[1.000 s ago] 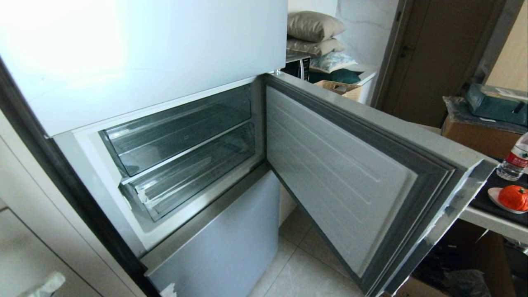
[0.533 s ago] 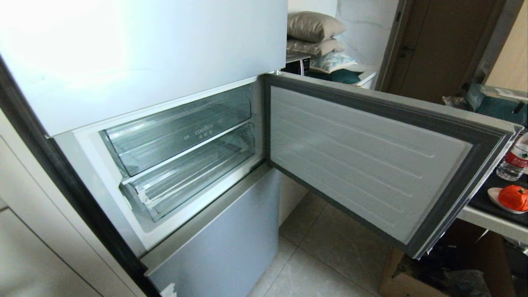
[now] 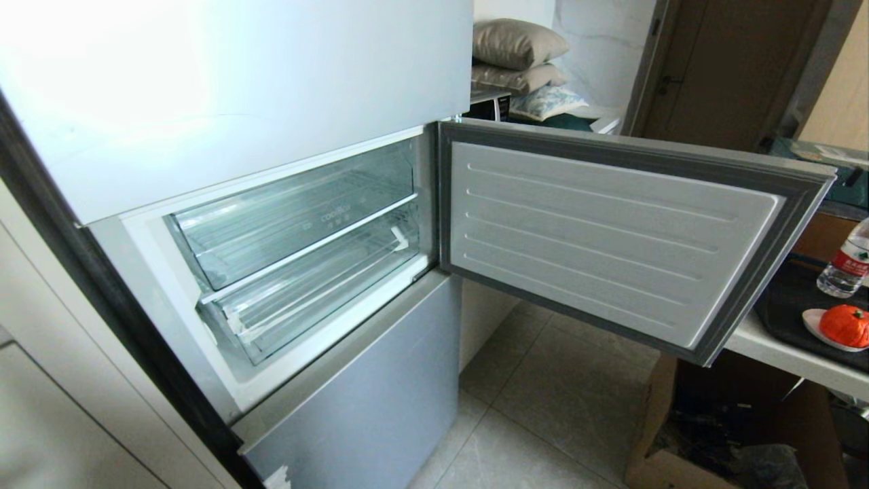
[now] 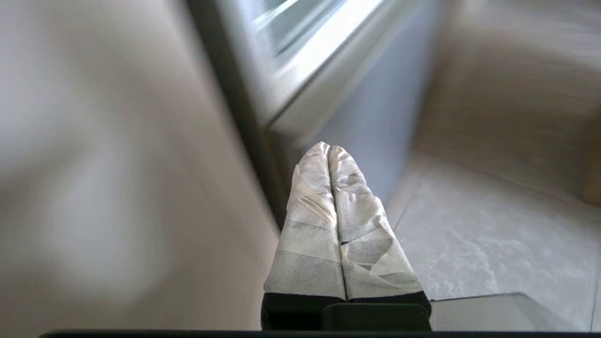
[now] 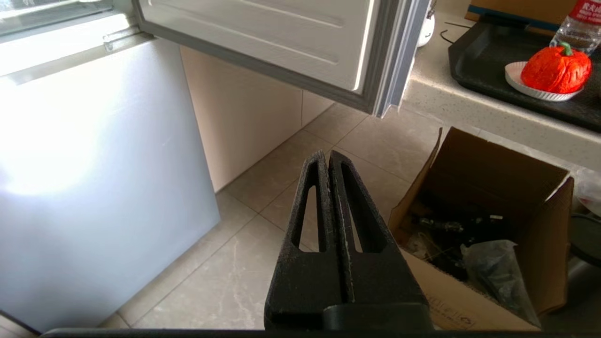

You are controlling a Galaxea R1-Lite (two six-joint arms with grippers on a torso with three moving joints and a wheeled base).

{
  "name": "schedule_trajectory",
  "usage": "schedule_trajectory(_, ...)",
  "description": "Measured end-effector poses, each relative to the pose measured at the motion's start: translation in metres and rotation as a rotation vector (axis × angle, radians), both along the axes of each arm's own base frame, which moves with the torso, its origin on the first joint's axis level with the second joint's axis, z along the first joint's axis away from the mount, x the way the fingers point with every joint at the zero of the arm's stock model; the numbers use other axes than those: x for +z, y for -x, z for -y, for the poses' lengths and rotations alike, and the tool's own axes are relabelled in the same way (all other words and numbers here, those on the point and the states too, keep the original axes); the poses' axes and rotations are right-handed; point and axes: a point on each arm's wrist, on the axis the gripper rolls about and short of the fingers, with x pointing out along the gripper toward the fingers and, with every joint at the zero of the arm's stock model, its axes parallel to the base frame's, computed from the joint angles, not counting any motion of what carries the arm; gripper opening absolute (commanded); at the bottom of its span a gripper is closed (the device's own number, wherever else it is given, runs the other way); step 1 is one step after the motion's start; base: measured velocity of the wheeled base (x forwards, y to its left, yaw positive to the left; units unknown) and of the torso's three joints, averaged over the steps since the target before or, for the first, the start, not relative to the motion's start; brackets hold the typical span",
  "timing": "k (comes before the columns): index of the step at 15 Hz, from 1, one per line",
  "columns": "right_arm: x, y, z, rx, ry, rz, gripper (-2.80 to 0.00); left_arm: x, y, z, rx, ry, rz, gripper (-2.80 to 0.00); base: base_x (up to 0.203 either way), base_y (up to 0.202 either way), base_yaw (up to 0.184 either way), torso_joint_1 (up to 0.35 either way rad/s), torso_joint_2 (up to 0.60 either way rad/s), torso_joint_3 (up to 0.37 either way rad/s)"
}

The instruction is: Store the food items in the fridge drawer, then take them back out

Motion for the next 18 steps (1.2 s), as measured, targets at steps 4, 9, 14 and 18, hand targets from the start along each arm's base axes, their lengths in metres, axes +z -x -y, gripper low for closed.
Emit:
schedule_trajectory(4, 0.0000, 0.0000, 0.0000, -0.001, -0.001, 0.000, -2.80, -0.0035, 0.0034, -0.0007, 0.030, 0.142, 0.046, -2.80, 0.000, 0.000, 0.000, 0.000, 0.00, 0.000)
schedule_trajectory(9, 0.0000, 0.0000, 0.0000, -0.001, -0.001, 0.000, -2.80, -0.0045, 0.0043, -0.0008, 0.032, 0.152, 0.055, -2.80, 0.000, 0.000, 0.000, 0.000, 0.00, 0.000)
schedule_trajectory(14, 0.0000, 0.0000, 0.0000, 0.000, -0.001, 0.000, -2.80, -0.0048, 0.0043, -0.0008, 0.032, 0.152, 0.052, -2.80, 0.000, 0.000, 0.000, 0.000, 0.00, 0.000)
schedule_trajectory(18, 0.0000, 0.0000, 0.0000, -0.001, -0.001, 0.000, -2.80, -0.0049, 0.0043, -0.0008, 0.032, 0.152, 0.052, -2.80, 0.000, 0.000, 0.000, 0.000, 0.00, 0.000)
